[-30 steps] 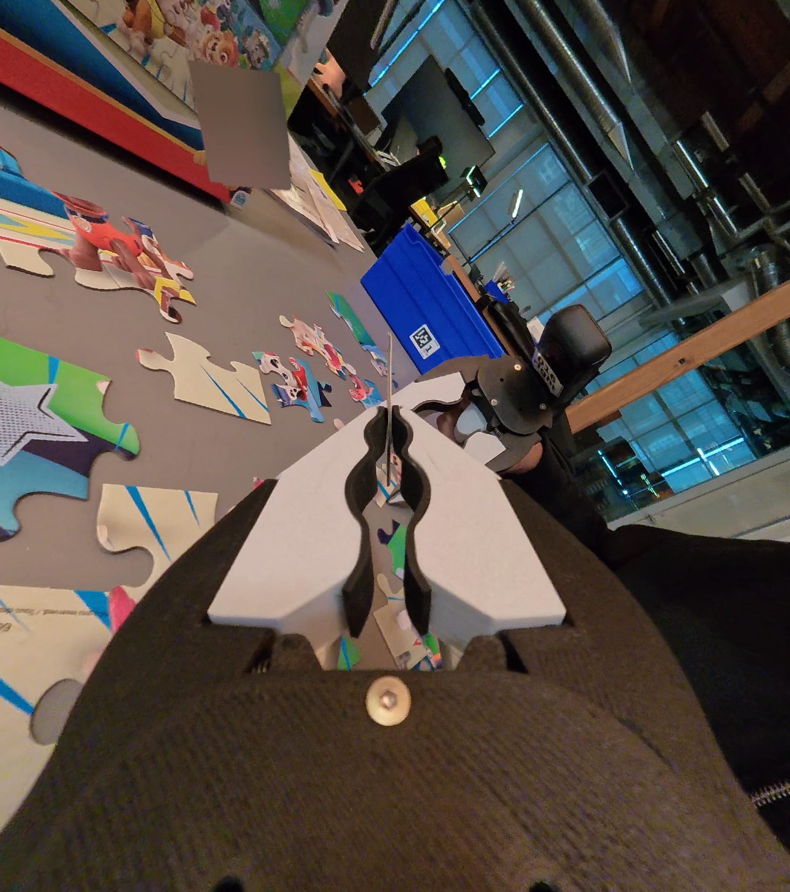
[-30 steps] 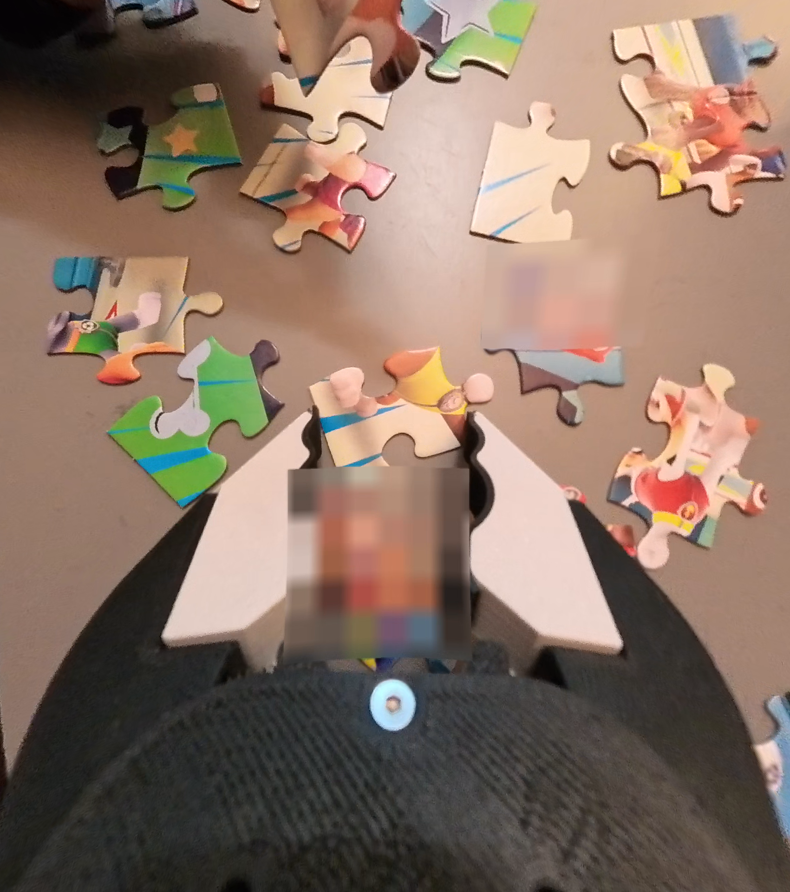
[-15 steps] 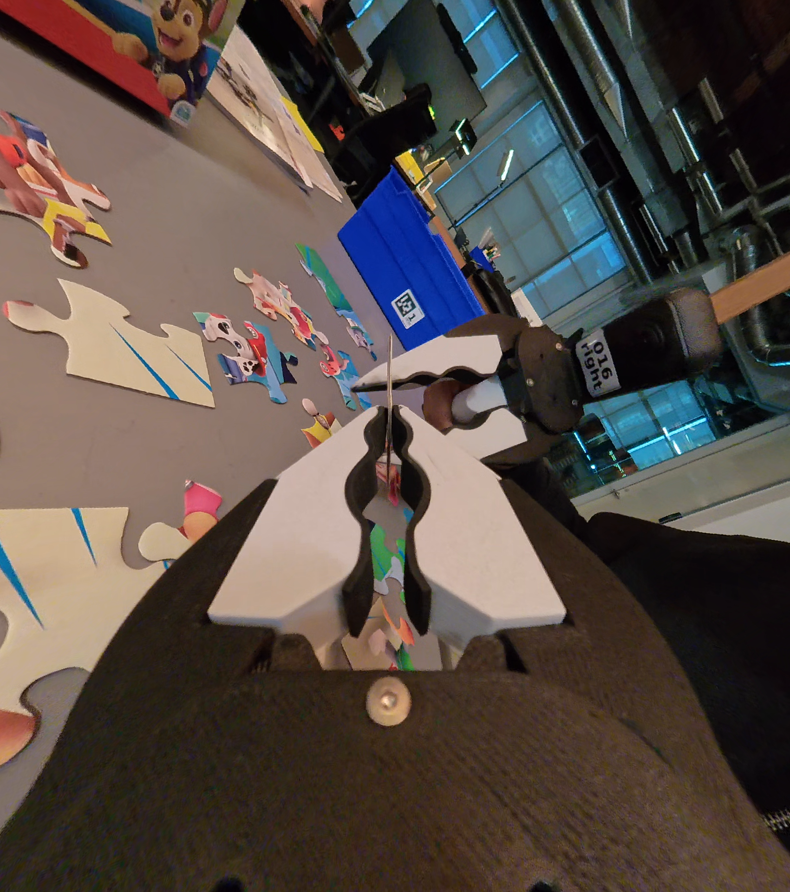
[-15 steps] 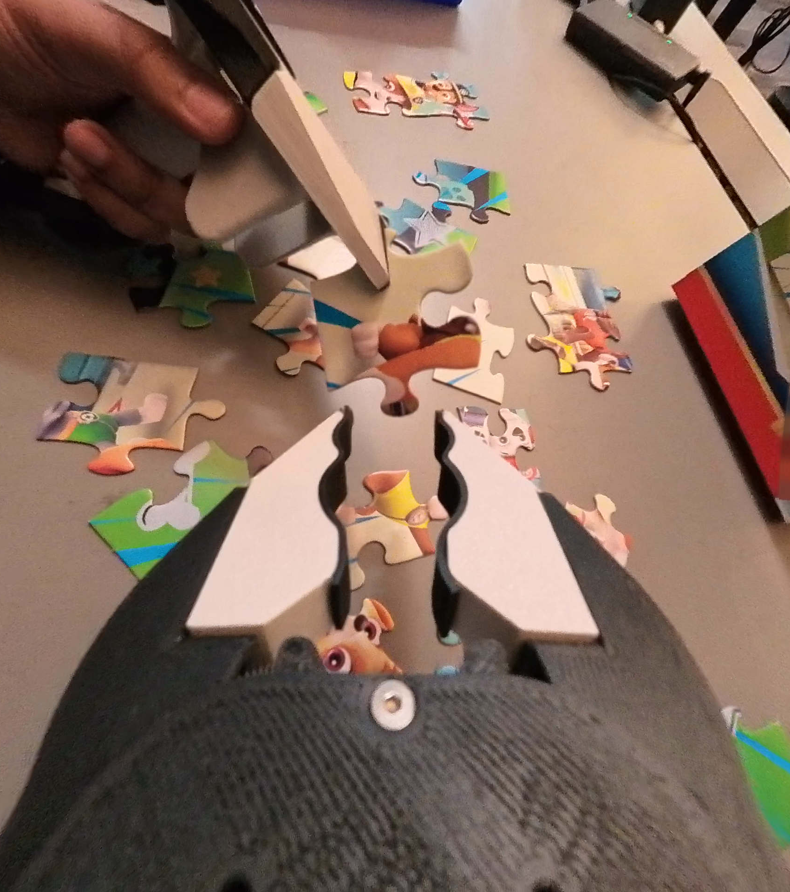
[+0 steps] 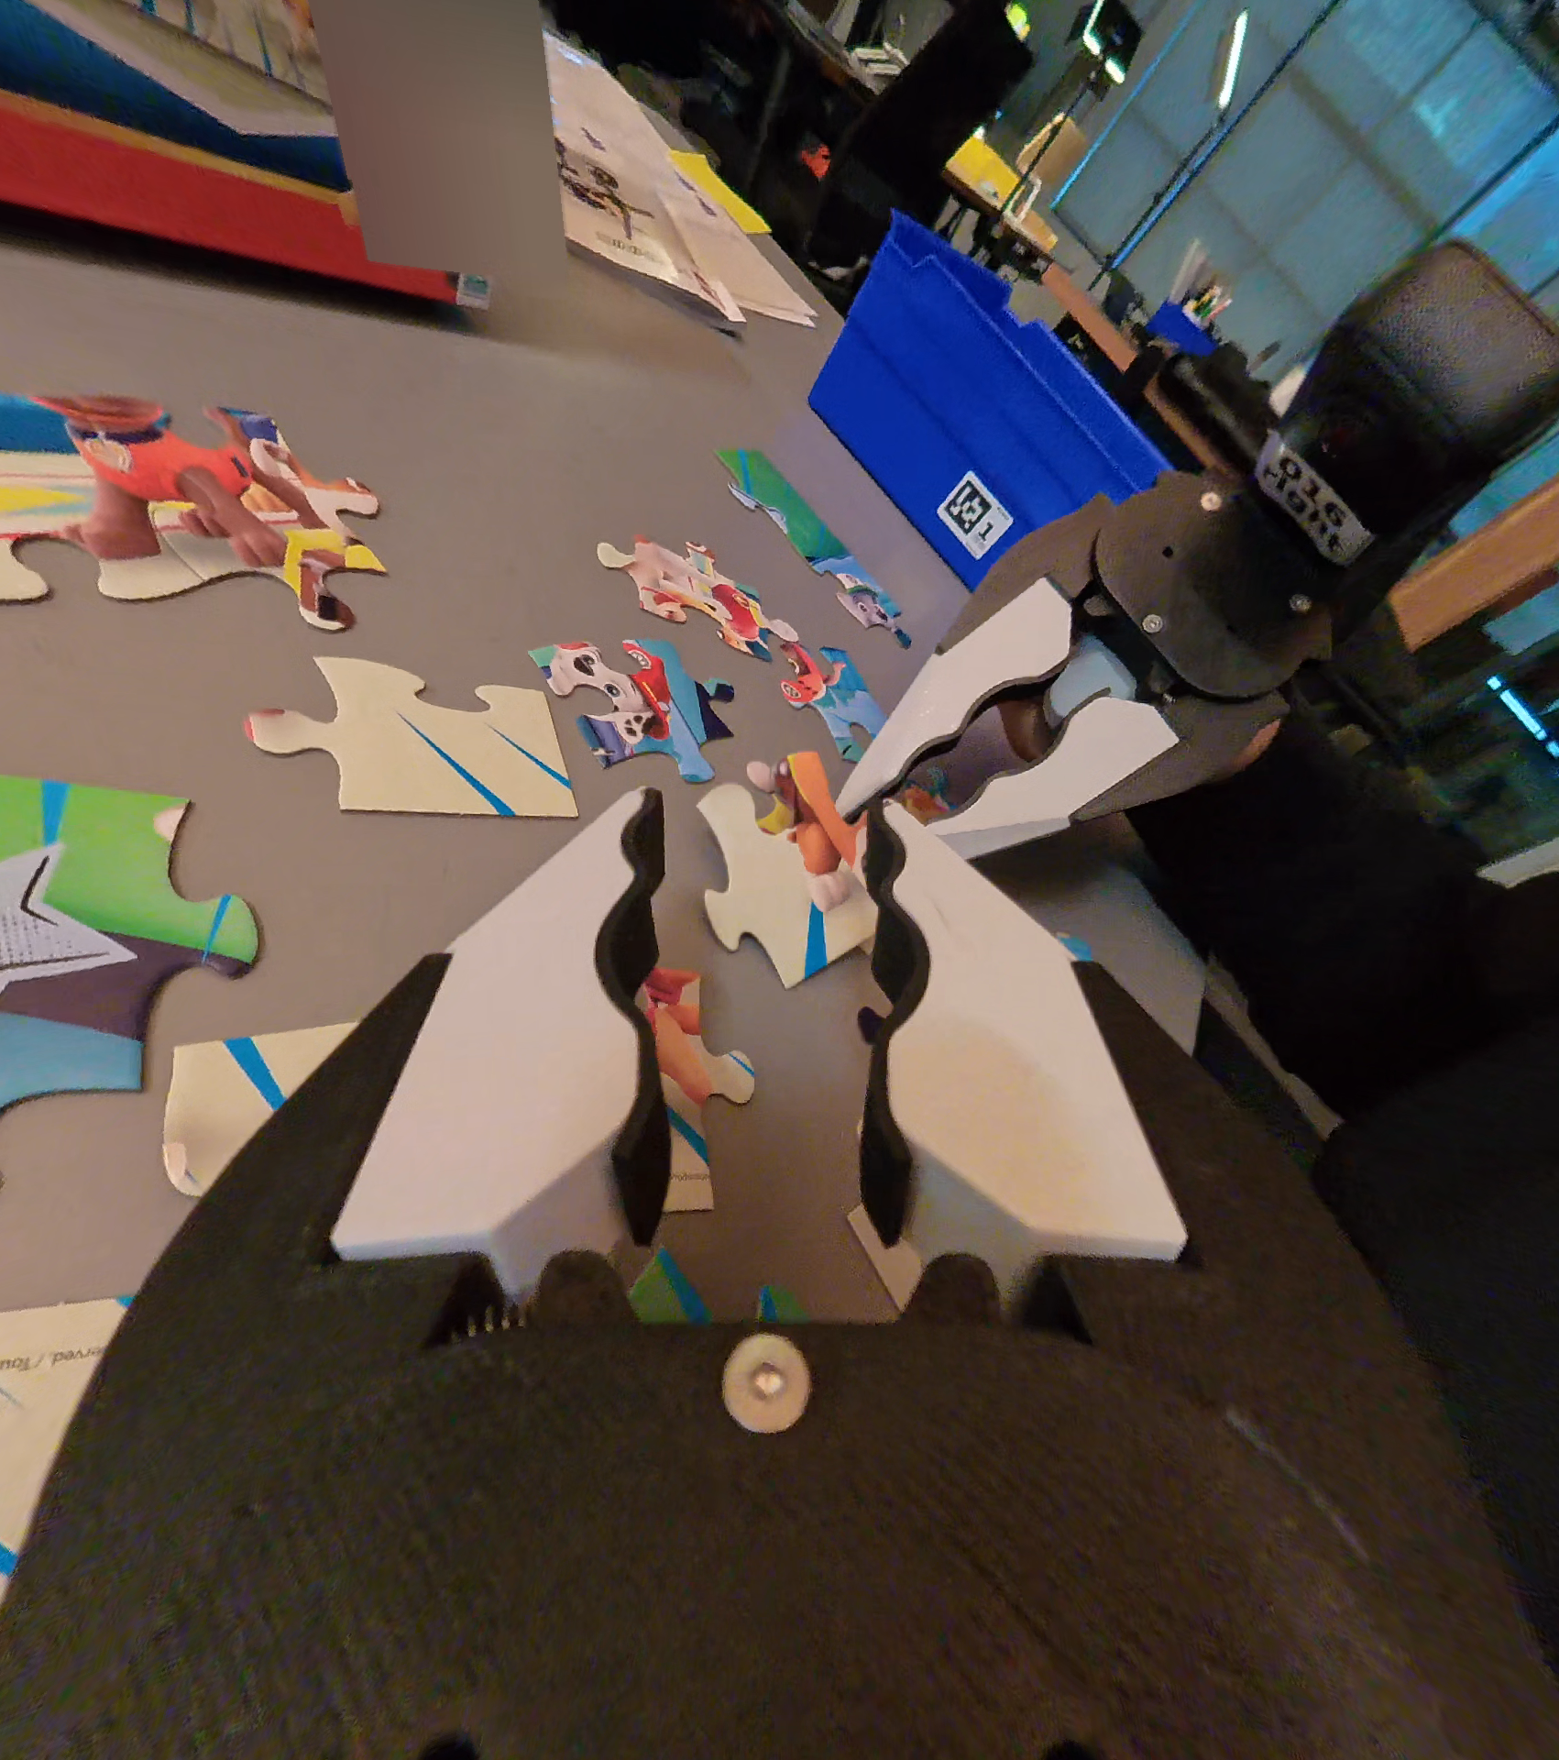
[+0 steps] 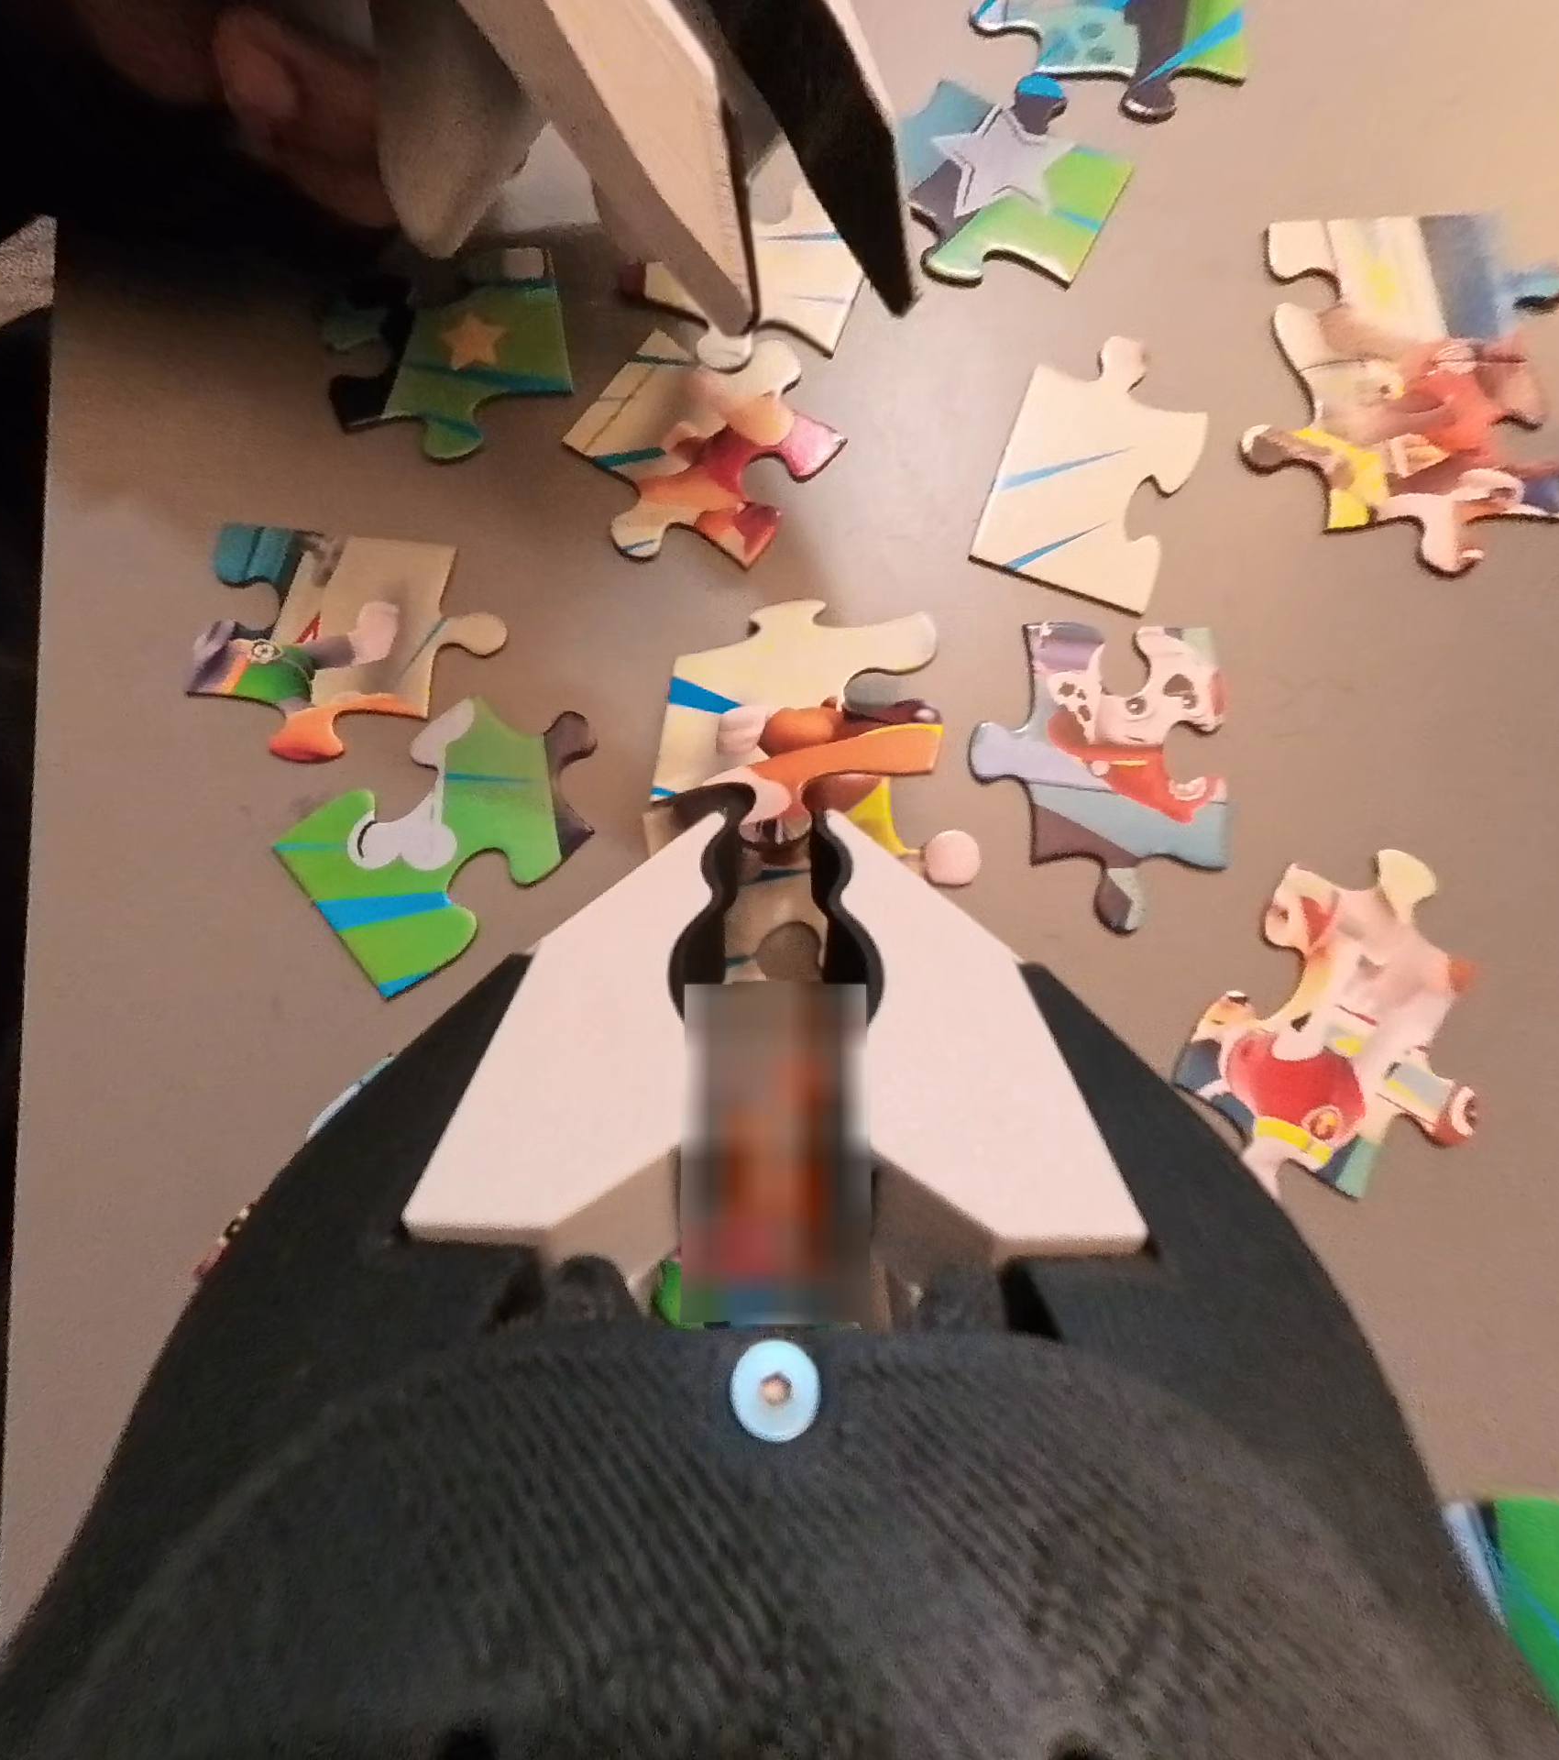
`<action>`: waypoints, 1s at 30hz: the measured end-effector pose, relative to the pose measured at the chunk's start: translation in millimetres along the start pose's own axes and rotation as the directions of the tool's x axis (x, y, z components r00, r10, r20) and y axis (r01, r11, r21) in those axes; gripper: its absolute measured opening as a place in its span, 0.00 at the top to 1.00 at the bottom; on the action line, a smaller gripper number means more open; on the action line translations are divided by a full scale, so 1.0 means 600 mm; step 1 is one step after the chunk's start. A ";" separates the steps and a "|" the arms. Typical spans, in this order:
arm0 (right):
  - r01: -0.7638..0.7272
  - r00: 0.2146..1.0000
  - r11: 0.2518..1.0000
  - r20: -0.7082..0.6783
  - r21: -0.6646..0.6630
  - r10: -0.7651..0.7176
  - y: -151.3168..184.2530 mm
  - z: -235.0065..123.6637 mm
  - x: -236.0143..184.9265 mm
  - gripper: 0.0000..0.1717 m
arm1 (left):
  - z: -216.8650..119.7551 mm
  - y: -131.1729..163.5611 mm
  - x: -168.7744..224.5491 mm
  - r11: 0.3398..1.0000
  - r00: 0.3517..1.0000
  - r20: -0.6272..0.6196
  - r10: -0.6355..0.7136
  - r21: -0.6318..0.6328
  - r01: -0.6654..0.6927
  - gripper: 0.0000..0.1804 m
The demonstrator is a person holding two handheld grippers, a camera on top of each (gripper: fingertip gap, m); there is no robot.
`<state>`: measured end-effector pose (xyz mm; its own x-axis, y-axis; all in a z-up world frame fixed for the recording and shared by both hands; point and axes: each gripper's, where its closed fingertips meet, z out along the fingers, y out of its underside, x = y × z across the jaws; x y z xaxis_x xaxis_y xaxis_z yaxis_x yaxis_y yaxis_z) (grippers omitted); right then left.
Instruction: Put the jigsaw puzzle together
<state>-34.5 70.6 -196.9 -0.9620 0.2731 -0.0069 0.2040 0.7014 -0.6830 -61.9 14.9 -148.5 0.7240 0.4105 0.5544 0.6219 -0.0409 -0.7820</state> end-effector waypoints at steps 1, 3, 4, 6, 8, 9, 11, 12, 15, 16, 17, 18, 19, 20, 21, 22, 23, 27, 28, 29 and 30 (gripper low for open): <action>0.005 1.000 1.000 0.010 -0.009 -0.005 0.002 0.003 -0.002 0.93 | 0.002 0.002 0.002 1.000 1.000 0.004 0.017 -0.007 -0.017 0.77; 0.015 1.000 0.999 0.025 -0.036 -0.014 0.009 0.008 -0.004 0.93 | 0.007 0.009 0.006 0.998 0.999 0.007 0.049 -0.028 -0.049 0.77; 0.018 0.999 0.999 0.029 -0.044 -0.016 0.011 0.010 -0.005 0.93 | 0.009 0.013 0.008 0.997 0.998 0.010 0.066 -0.041 -0.066 0.77; 0.017 0.999 0.999 0.034 -0.043 -0.016 0.012 0.011 -0.005 0.92 | 0.014 0.021 0.013 0.993 0.996 0.002 0.094 -0.065 -0.094 0.78; 0.013 0.999 0.999 0.030 -0.040 -0.012 0.011 0.010 -0.003 0.88 | 0.016 0.024 0.024 0.994 0.996 -0.042 0.076 -0.078 -0.079 0.78; 0.014 1.000 0.999 0.020 -0.042 -0.013 0.012 0.009 -0.001 0.86 | 0.017 0.025 0.026 0.995 0.997 -0.054 0.063 -0.079 -0.067 0.78; 0.013 1.000 0.999 -0.007 -0.041 -0.014 0.013 0.003 0.006 0.82 | 0.018 0.026 0.024 0.994 0.997 -0.052 0.060 -0.088 -0.064 0.78; 0.010 1.000 0.999 -0.013 -0.035 -0.011 0.013 0.000 0.006 0.82 | 0.018 0.028 0.021 0.993 0.997 -0.041 0.068 -0.096 -0.072 0.78; -0.009 1.000 1.000 -0.006 0.006 0.009 0.007 -0.008 -0.001 0.85 | 0.022 0.035 0.013 0.985 0.993 -0.002 0.115 -0.126 -0.114 0.78; -0.011 1.000 1.000 -0.007 0.011 0.012 0.007 -0.008 -0.004 0.87 | 0.024 0.037 0.012 0.982 0.991 0.006 0.130 -0.139 -0.128 0.78; -0.009 1.000 1.000 -0.015 0.008 0.009 0.009 -0.007 -0.006 0.87 | 0.026 0.038 0.013 0.978 0.989 0.010 0.145 -0.150 -0.142 0.78; -0.004 1.000 1.000 -0.028 -0.001 0.004 0.013 -0.005 -0.006 0.88 | 0.029 0.040 0.012 0.975 0.987 0.017 0.160 -0.161 -0.155 0.77; -0.002 0.999 1.000 -0.042 -0.012 0.002 0.017 -0.002 -0.004 0.89 | 0.032 0.041 0.011 0.971 0.984 0.026 0.174 -0.173 -0.167 0.77; -0.003 0.999 1.000 -0.050 -0.020 0.002 0.021 0.000 -0.003 0.90 | 0.035 0.043 0.009 0.966 0.982 0.033 0.188 -0.187 -0.179 0.77; -0.007 0.999 1.000 -0.049 -0.018 0.006 0.021 0.002 -0.003 0.91 | 0.039 0.045 0.008 0.961 0.979 0.039 0.201 -0.203 -0.190 0.77; -0.015 0.999 1.000 -0.045 -0.005 0.015 0.019 0.003 -0.003 0.93 | 0.042 0.048 0.005 0.954 0.976 0.047 0.213 -0.223 -0.198 0.77; -0.020 0.999 1.000 -0.045 -0.003 0.020 0.019 0.004 -0.003 0.93 | 0.046 0.052 0.002 0.948 0.973 0.058 0.223 -0.247 -0.202 0.77; -0.014 0.999 1.000 -0.043 -0.004 0.014 0.017 0.007 -0.003 0.96 | 0.052 0.076 -0.017 0.916 0.966 0.106 0.235 -0.356 -0.184 0.76; -0.012 0.999 1.000 -0.041 -0.005 0.012 0.016 0.007 -0.004 0.96 | 0.052 0.081 -0.018 0.911 0.966 0.108 0.233 -0.373 -0.178 0.76; -0.011 0.999 1.000 -0.037 -0.005 0.011 0.016 0.008 -0.004 0.97 | 0.051 0.083 -0.018 0.909 0.966 0.110 0.233 -0.379 -0.176 0.76; -0.009 0.999 1.000 -0.035 -0.005 0.009 0.016 0.008 -0.005 0.97 | 0.050 0.083 -0.018 0.909 0.966 0.115 0.233 -0.379 -0.175 0.77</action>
<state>-30.4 73.0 -206.8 -0.9531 0.3023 0.0121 0.2141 0.7023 -0.6789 -47.7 35.5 -202.3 0.8100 0.4913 0.3201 0.5519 -0.4542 -0.6994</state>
